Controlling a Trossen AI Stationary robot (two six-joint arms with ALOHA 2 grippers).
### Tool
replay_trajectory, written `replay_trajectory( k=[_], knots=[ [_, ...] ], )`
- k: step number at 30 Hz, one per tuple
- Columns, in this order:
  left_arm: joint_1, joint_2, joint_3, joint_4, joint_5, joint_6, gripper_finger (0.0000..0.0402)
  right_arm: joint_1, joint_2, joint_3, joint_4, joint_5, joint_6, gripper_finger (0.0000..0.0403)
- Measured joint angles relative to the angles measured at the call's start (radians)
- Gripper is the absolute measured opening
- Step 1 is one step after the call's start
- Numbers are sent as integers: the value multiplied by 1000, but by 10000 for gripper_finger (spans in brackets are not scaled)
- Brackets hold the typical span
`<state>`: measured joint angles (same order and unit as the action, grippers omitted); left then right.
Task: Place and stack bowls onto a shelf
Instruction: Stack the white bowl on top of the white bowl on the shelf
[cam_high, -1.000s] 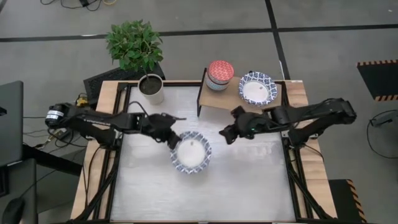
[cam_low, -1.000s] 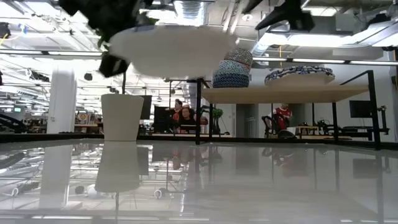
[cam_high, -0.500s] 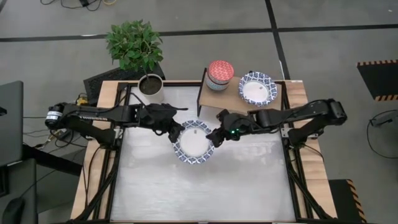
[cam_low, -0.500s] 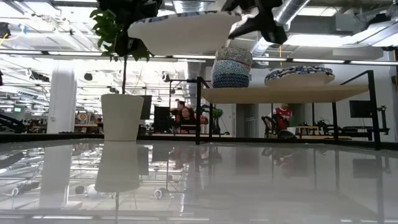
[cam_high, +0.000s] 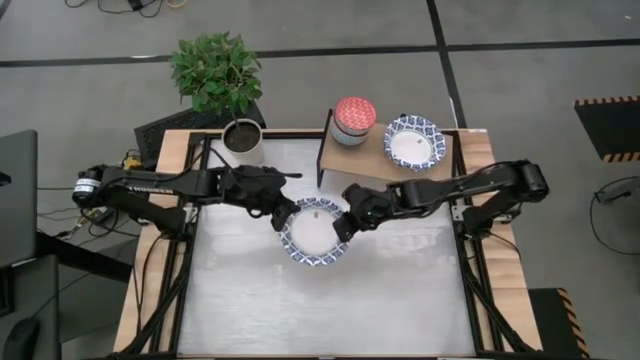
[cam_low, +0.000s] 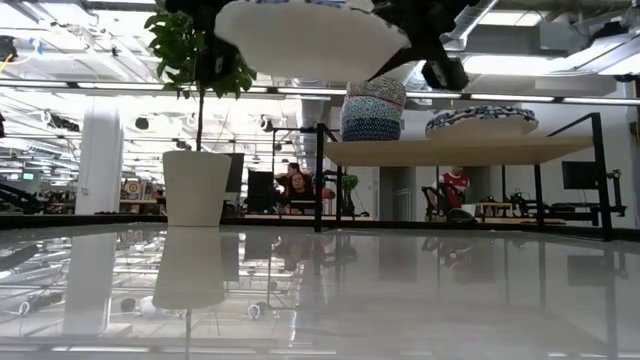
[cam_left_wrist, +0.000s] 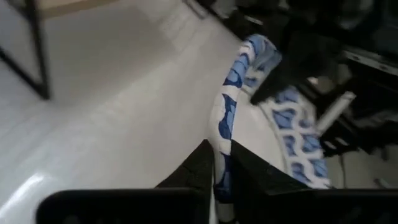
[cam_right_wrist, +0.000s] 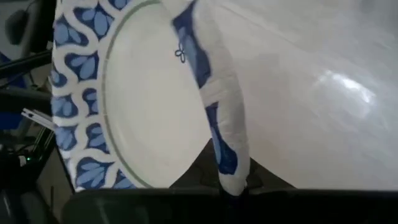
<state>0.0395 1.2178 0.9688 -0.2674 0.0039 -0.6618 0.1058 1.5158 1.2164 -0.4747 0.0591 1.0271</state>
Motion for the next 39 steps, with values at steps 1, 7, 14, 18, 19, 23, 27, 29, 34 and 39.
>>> replay_trajectory(
  k=[1,7,14,18,19,23,27,29,34,39],
  knots=[
    [0,0,0,13,19,5,37,-5,-4,1,-9,1,1,19],
    [26,-51,0,136,138,7,128,-27,-102,1,-106,9,26,19],
    [94,-219,1,239,85,-22,211,-120,-380,2,-278,160,28,19],
    [106,-301,0,187,-25,17,216,-220,-542,3,-418,254,85,19],
    [107,-314,0,184,-42,22,217,-258,-573,3,-460,259,104,19],
    [108,-344,0,132,-92,31,217,-421,-662,2,-590,266,149,19],
    [107,-342,0,97,-100,29,217,-600,-695,2,-631,261,167,19],
    [107,-333,0,80,-105,21,217,-683,-693,2,-642,231,151,19],
    [107,-300,0,70,-114,-23,217,-845,-643,2,-709,164,135,19],
    [107,-283,0,68,-103,-24,217,-945,-572,1,-686,50,74,19]
  ],
)
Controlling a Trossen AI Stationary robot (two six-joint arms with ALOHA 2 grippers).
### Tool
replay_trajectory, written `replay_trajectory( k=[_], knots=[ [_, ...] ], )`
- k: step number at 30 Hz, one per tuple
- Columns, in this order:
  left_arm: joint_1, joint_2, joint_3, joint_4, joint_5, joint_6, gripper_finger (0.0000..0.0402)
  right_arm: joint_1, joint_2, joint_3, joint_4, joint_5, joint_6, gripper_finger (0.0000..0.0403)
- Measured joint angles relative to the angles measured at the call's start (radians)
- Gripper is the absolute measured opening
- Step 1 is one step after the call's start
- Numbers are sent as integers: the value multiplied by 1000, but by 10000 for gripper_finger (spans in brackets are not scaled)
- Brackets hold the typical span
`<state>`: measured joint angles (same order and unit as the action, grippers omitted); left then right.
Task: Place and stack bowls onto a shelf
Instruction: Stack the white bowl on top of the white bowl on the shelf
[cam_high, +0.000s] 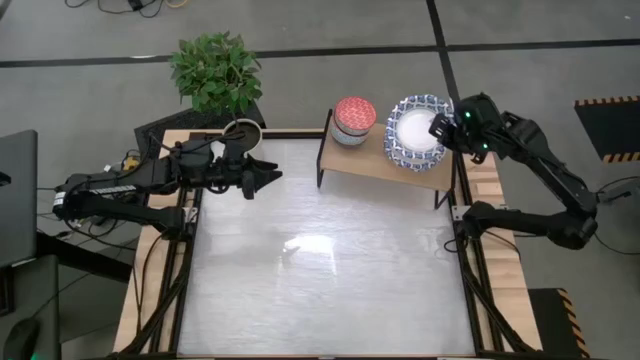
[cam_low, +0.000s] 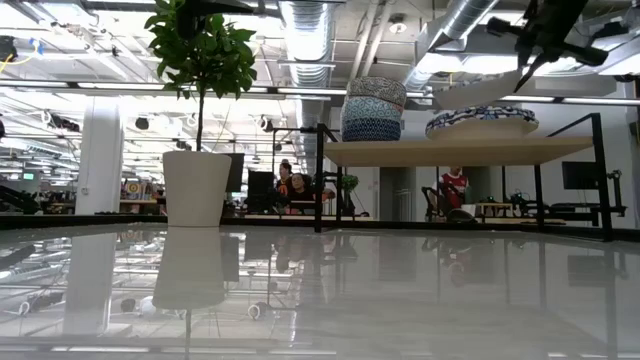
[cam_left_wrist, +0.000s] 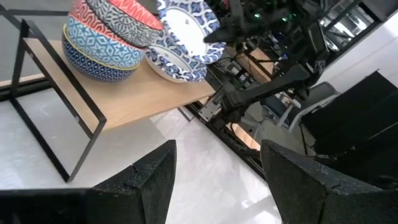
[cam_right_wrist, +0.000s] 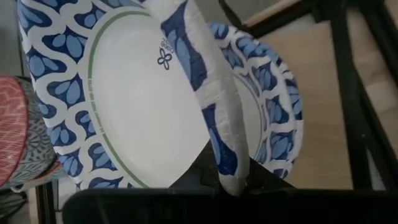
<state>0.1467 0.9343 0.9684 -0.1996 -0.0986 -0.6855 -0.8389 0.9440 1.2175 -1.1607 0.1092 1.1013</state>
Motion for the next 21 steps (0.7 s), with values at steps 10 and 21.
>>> replay_trajectory(
  k=[10,21],
  knots=[
    [0,1,0,1,35,-7,217,-130,106,0,-10,-166,-94,26],
    [0,1,0,-6,81,-15,217,-133,137,0,-17,-186,-182,81]
  ],
)
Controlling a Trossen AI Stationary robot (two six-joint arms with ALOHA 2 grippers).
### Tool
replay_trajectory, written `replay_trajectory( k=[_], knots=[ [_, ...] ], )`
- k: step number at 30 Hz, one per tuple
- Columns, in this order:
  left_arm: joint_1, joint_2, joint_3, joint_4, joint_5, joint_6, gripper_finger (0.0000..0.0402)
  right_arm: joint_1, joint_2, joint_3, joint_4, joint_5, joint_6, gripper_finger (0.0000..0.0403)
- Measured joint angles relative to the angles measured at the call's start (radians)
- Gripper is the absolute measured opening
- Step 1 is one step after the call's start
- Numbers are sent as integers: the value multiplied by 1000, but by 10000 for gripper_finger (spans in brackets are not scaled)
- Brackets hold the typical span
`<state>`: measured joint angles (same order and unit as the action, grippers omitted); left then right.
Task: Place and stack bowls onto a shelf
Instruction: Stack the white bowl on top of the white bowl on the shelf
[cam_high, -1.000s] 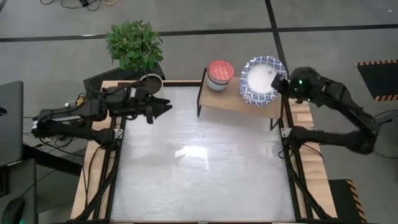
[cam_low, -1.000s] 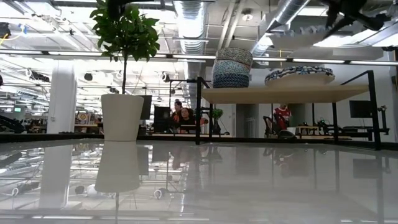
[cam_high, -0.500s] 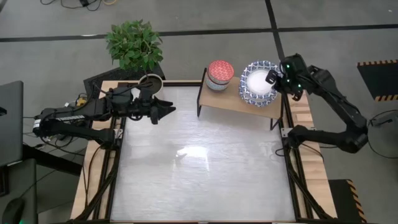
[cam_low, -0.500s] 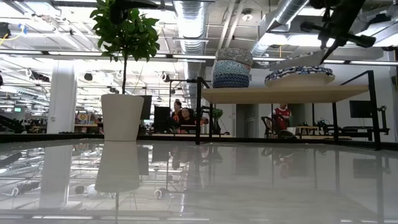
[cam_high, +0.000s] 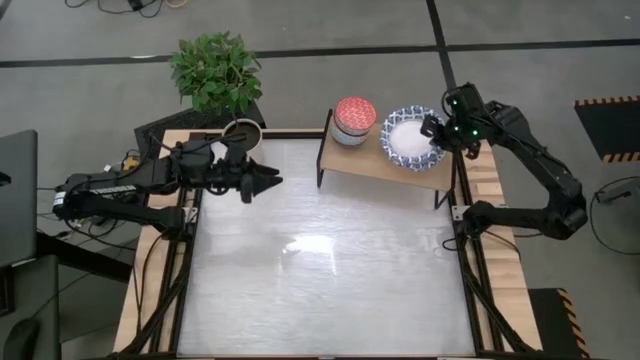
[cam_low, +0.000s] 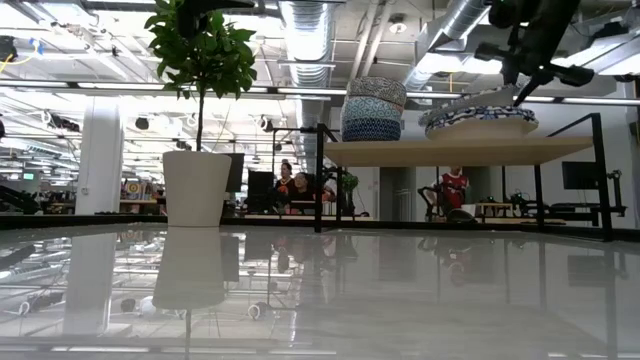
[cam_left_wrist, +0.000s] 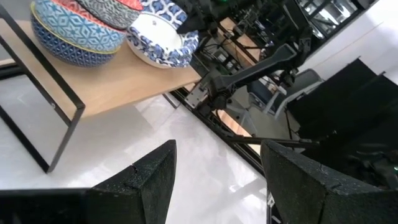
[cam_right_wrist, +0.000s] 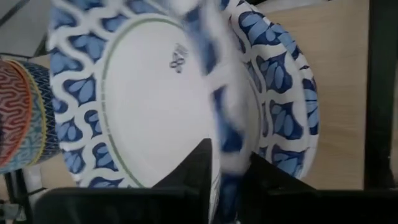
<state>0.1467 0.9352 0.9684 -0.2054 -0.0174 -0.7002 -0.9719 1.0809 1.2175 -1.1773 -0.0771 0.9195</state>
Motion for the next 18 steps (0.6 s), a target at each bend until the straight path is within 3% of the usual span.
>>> replay_trajectory(
  k=[13,18],
  knots=[
    [0,0,0,1,40,17,217,0,-20,0,-24,32,-47,223],
    [0,0,0,1,39,8,217,0,-57,0,-50,67,-31,245]
  ],
)
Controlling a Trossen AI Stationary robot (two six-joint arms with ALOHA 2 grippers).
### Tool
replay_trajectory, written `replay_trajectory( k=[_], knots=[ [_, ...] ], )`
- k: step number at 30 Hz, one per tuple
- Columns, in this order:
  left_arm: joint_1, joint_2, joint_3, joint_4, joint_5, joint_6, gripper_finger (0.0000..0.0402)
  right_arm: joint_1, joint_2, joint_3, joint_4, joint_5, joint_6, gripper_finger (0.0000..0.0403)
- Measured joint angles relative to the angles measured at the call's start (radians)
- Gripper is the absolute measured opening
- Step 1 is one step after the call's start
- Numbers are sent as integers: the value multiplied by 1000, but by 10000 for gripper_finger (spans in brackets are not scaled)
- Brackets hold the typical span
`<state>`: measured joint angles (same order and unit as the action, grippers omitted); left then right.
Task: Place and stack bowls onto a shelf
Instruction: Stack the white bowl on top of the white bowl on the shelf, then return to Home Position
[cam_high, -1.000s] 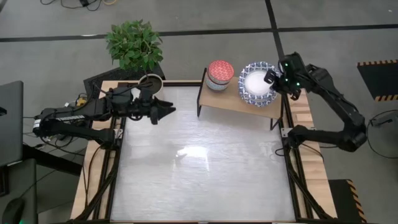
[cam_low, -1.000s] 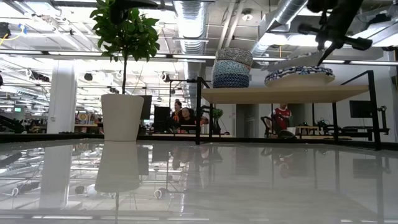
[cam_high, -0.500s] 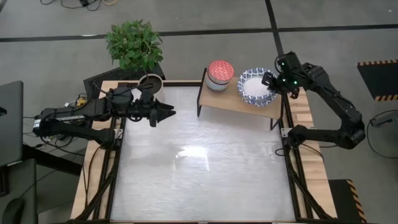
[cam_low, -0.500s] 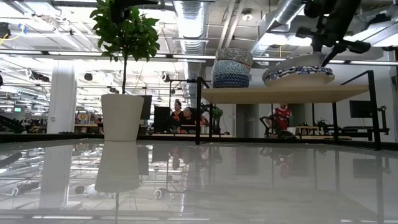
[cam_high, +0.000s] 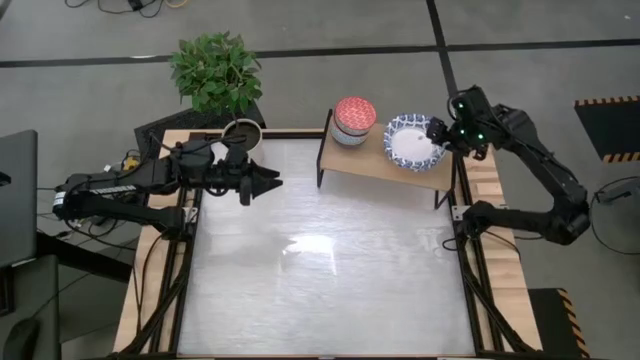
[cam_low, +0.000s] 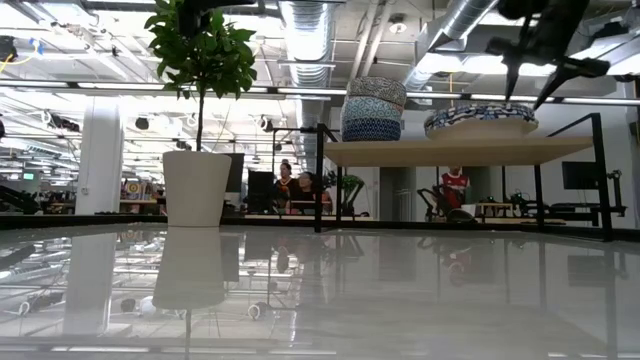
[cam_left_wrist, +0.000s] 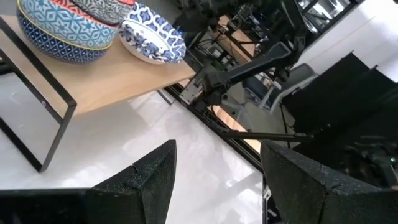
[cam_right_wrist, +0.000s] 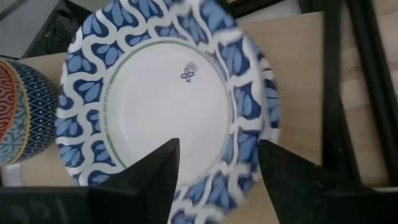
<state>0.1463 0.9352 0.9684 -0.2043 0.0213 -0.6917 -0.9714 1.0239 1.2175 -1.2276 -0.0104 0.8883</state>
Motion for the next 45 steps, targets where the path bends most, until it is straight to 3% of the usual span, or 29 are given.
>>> replay_trajectory(
  k=[5,9,13,20,21,23,27,29,31,36,40,45],
  knots=[
    [0,0,0,20,0,12,217,12,-62,0,-30,1,-4,245],
    [0,-8,0,77,87,111,217,95,-139,0,22,-50,-99,245],
    [0,-31,0,93,162,253,217,275,-239,0,118,-104,-231,244],
    [0,-82,0,55,15,401,217,601,-353,0,160,-91,-42,244],
    [0,-89,0,46,18,374,217,639,-373,-1,189,-57,-69,244],
    [0,-106,-4,37,44,411,217,721,-403,-25,340,-63,-295,244],
    [40,-141,-5,114,280,500,217,862,-435,-143,749,-265,-647,244],
    [92,-171,-5,96,362,505,217,906,-486,-203,782,-274,-738,244],
    [151,-198,-13,69,400,505,217,931,-556,-268,834,-265,-716,244],
    [270,-273,-148,146,542,430,217,962,-692,-507,988,-212,-661,244],
    [311,-341,-354,345,623,318,217,981,-818,-686,1166,-215,-638,244],
    [314,-428,-590,557,649,225,217,1002,-909,-879,1248,-213,-598,244]
  ],
)
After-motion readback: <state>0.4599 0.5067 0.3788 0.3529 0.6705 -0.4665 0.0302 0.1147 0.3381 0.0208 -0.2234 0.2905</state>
